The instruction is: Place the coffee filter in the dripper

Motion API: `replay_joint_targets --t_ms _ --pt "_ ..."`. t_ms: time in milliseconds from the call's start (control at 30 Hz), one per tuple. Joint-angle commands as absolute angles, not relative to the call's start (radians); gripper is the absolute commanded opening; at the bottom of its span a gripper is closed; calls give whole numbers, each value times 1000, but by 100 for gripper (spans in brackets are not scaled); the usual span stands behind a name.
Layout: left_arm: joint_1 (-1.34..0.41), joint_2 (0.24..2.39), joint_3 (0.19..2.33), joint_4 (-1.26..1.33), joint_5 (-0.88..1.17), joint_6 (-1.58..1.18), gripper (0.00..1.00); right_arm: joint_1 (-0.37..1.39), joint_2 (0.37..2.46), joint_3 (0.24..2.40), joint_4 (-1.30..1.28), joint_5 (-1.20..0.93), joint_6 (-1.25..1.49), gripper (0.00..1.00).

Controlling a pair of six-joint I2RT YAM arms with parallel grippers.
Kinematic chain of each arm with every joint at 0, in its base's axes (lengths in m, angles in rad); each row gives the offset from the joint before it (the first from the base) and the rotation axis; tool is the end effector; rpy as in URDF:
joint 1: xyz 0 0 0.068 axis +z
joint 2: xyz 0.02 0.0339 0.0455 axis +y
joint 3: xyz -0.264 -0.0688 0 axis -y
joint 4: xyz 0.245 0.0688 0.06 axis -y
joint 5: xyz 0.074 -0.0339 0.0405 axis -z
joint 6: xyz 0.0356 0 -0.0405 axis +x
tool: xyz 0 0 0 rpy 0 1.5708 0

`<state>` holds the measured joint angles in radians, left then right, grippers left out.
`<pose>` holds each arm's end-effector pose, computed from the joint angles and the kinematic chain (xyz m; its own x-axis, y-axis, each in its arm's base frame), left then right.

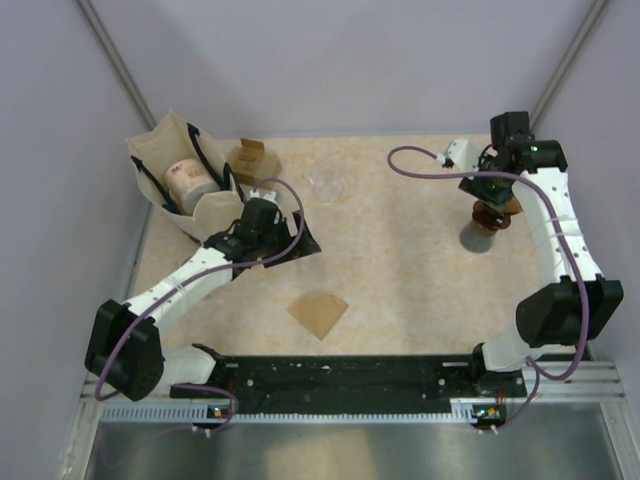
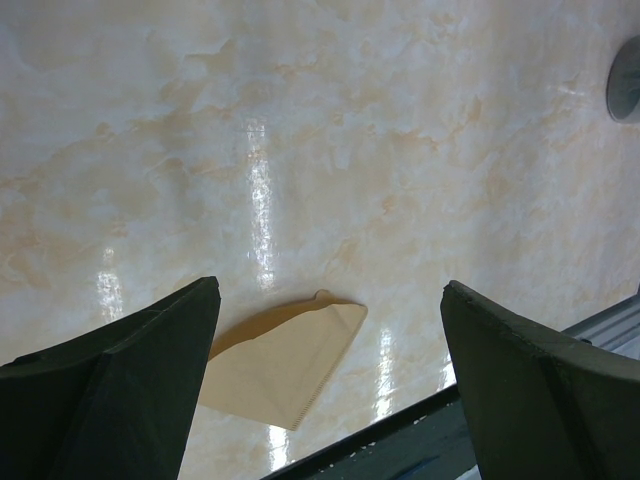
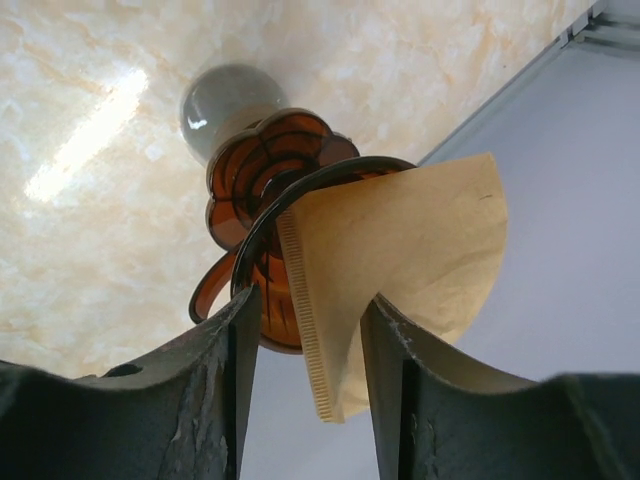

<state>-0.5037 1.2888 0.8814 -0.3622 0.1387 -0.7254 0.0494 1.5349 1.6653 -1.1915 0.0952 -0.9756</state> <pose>0.2374 -0.1364 0.2491 -0.8308 -0.2924 -0.4735 0.0184 0.8360 -0.5485 0.2988 0.0114 0.3731 -0.4865 -0.8493 -0.2048 -0.7235 0.5230 -0.4505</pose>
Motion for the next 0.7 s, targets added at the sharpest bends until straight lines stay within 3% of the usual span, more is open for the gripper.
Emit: replay_joint_targets --t_ms 0,67,100,300,367,533,600,667 --pt "-499 1308 925 -333 156 -707 96 35 1514 1743 -1166 57 -965 47" --pt "-499 1312 927 -331 160 -706 96 35 1500 1758 -1166 34 -966 50" --pt "-499 1313 927 -330 161 -706 97 35 1491 1764 -1164 19 -969 98" --pt "-499 1318 928 -324 173 -710 97 35 1421 1767 -1137 -81 -966 99" --pt "-499 1315 925 -322 176 -710 97 35 1367 1715 -1019 -59 -913 99" --pt "-500 1302 914 -311 187 -713 96 32 1189 1490 -458 219 -466 99" --pt "-500 1296 913 -313 192 -715 96 20 1172 1515 -461 233 -335 98" --pt "-500 1290 908 -308 195 -712 96 20 1181 1557 -541 241 -278 91"
